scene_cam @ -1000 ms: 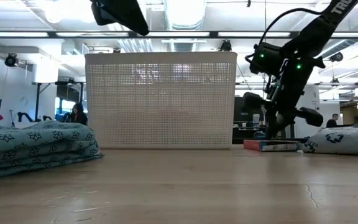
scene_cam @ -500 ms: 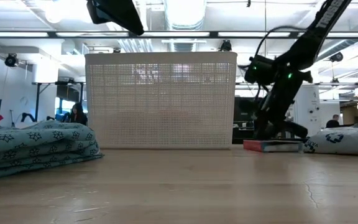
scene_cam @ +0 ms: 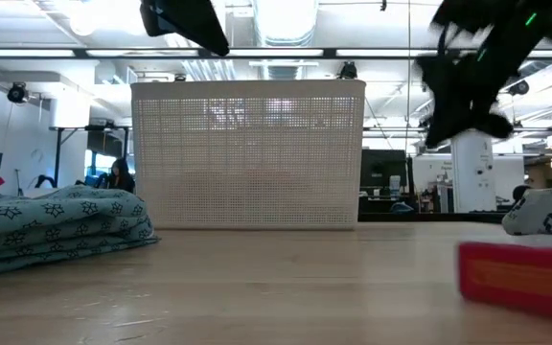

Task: Pick & place medical supplies in basket/bin
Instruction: Put the red medicine box into the white bin

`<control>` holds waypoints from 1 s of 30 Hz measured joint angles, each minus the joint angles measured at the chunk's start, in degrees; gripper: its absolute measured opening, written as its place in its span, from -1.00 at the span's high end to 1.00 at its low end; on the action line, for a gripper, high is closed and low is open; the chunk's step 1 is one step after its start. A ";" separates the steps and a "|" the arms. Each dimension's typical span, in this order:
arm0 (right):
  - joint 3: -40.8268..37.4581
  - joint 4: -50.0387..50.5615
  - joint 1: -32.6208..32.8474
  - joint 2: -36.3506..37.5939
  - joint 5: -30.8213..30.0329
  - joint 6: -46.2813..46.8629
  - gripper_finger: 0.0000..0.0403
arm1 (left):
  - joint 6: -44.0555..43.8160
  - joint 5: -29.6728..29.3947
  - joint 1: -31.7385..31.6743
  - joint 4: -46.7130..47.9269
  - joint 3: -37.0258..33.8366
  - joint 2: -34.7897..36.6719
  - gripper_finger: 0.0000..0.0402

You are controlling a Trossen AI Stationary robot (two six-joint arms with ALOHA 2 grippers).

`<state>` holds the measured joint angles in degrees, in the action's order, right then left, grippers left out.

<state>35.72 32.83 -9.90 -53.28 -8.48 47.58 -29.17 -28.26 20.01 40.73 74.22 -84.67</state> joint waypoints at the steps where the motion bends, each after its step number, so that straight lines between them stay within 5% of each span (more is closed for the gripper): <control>1: 0.49 -0.01 1.37 2.10 1.20 -2.91 0.94 | 0.84 0.78 -0.21 -0.40 0.00 -0.04 1.00; 5: 1.27 1.78 8.89 6.47 4.94 -5.83 0.93 | 3.16 7.25 -0.81 -3.88 -0.93 -0.22 1.00; 10: 1.36 3.35 21.83 2.96 9.51 0.05 0.82 | 3.76 15.49 -0.42 -11.31 -2.03 -0.26 1.00; 20: 6.49 -0.27 42.35 -14.99 8.52 9.59 0.23 | -5.44 15.90 8.40 -13.87 -3.83 -0.84 0.75; 30: 18.69 -2.81 50.21 -36.85 8.44 24.16 -0.06 | -6.87 17.78 15.56 -20.69 -8.46 -4.69 0.49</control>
<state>54.41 30.02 40.32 -90.13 -0.03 71.74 -36.03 -10.48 35.57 20.04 65.76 -89.35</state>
